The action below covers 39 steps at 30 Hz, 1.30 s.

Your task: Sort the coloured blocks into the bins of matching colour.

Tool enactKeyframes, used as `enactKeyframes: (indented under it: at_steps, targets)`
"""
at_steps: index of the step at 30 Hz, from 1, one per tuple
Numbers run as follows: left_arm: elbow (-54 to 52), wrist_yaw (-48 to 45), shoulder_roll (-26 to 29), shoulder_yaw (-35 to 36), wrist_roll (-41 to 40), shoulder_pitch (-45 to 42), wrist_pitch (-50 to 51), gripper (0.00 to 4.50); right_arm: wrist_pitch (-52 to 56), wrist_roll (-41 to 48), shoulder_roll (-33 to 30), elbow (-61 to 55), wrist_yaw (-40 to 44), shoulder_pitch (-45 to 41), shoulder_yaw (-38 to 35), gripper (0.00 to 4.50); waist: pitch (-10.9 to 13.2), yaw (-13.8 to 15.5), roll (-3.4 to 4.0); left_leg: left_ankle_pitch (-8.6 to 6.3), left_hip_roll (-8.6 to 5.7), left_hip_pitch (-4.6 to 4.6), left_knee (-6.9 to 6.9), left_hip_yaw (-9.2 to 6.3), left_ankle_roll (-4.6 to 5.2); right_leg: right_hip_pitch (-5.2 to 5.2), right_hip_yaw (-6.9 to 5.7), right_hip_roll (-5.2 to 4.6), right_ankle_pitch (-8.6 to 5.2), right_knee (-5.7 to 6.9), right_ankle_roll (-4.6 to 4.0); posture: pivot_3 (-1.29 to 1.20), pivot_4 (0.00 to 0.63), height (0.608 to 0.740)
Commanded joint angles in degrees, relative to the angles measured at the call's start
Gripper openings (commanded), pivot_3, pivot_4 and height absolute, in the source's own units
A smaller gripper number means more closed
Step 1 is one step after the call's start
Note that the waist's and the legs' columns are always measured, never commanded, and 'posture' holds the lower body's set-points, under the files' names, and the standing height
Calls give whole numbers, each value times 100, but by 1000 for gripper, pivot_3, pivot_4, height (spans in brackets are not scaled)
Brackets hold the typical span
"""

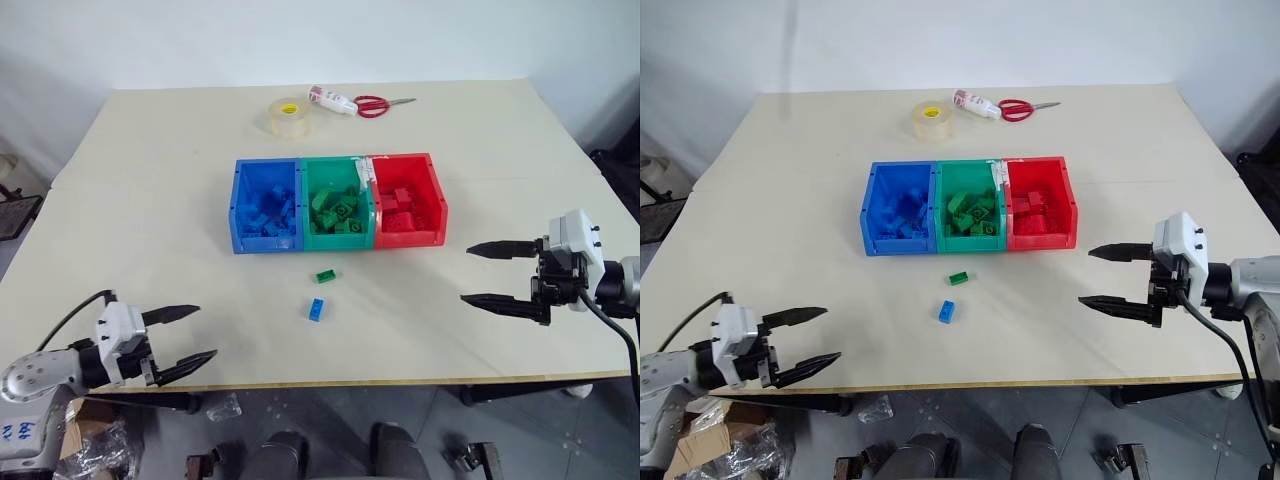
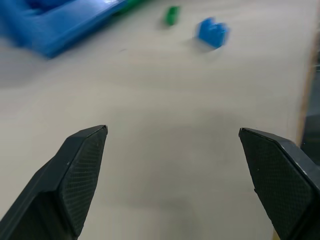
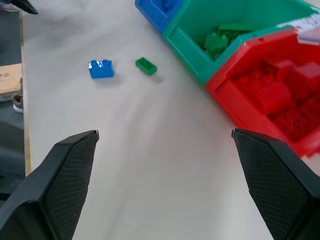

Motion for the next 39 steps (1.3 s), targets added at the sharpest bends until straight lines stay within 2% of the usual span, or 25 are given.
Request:
enactKeyframes:
  at_steps: [1, 6, 12, 18, 27, 30, 39]
  targets:
    - [-589, 206, -36, 205, -168, 263, 150, 4500, -145, -54, -44, 153, 104, -260, 117, 4466, 0, 9, 0, 0, 0, 0, -1, 0, 0, 2, 0, 0, 0, 0, 0, 0, 150, 740]
    - [-922, 256, -155, -217, -238, 149, 290, 4500, -230, -78, -32, 297, 192, -499, 297, 4466, 2, 48, 3, 0, 1, 0, -1, 3, 0, 0, 0, 0, 0, -1, 0, 0, 150, 740]
    - [-1124, 759, -649, -1574, 309, -700, 519, 4500, -250, 88, -5, 110, 332, -449, 264, 4466, 2, 113, 3, 0, -2, -1, 4, 4, 0, 2, -1, -1, 0, 0, 0, 0, 150, 740]
    - [-830, 1400, -1299, -2802, 1074, -1637, 863, 4500, -194, 100, 59, -174, 66, -243, 176, 4466, 2, 105, 4, 1, 2, -1, 1, 9, -2, 1, -6, 1, 1, 13, 2, 0, 150, 740]
    - [-23, 1866, -1539, -3642, 1981, -2417, 1203, 4500, -69, 284, 143, -693, -373, 221, -40, 4466, 1, 123, 4, 1, 2, 0, 5, 14, -3, 2, -6, 2, 3, 11, 6, 0, 150, 740]
    - [138, 1872, -1636, -3727, 2017, -2507, 1029, 3912, -37, 330, 161, -823, -486, 349, -105, 4500, 0, 138, 6, 2, -3, 0, 7, 11, -2, 5, -6, -2, 5, 9, 10, 0, 150, 740]
    - [123, 1897, -1600, -3815, 2029, -2512, 1070, 1166, -75, 408, 119, -945, -670, 587, -191, 4500, -1, 127, 6, 2, -2, 2, 8, 12, -2, 9, -5, -1, 8, 5, 16, 0, 150, 740]
